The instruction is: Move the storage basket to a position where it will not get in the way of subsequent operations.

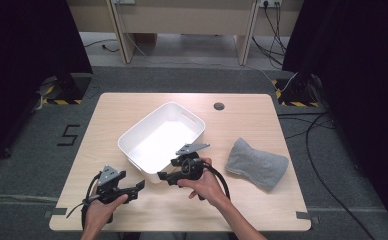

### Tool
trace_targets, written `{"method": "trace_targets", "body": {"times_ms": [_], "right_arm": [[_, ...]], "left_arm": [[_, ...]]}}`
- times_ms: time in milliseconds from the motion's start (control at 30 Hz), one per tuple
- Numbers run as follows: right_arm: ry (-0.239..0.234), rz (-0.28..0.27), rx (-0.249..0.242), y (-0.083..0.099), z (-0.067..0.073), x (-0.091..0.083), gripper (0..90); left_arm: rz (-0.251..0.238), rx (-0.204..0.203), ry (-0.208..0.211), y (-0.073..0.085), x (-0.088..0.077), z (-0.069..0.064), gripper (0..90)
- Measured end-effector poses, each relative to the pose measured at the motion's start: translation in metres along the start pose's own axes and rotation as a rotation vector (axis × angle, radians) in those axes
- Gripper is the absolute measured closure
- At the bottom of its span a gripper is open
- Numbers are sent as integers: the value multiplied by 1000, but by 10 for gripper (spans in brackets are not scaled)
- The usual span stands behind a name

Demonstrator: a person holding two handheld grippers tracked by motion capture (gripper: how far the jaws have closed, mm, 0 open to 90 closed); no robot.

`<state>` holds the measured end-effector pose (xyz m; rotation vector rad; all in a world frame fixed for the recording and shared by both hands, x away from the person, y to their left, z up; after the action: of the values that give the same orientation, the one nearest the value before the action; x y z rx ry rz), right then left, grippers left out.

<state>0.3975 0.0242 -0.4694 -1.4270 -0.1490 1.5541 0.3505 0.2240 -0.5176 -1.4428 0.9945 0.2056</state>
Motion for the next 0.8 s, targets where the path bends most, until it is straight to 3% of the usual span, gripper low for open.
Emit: {"method": "trace_targets", "body": {"times_ms": [167, 267, 467, 533, 667, 800], "right_arm": [[12, 0, -6, -4, -5, -6, 286], [52, -11, 14, -6, -19, -18, 290], [185, -67, 74, -15, -54, -43, 297], [203, -83, 103, -17, -63, -47, 301], [276, -74, 131, -23, -83, -47, 301], [321, -47, 153, -29, -100, -41, 300]], "left_arm": [[-20, -2, -7, -1, 4, -7, 145], [-45, -16, 16, -4, 8, -16, 145], [-41, 27, -51, -7, 22, -32, 144], [-40, 35, -75, -8, 28, -38, 145], [-62, 32, -142, -14, 33, -37, 140], [-56, 5, -134, -17, 35, -26, 137]]}}
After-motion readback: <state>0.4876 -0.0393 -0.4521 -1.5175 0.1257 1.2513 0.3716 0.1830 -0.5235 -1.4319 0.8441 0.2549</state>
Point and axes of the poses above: each handheld gripper's, and its own axes: x roughly forward along the jaws, y roughly out of its underside, z roughly to its left, the point moved 5 cm from there along x, roughly forward along the jaws, and after that the axes turned 11 degrees about z, right-handed, at the moved point
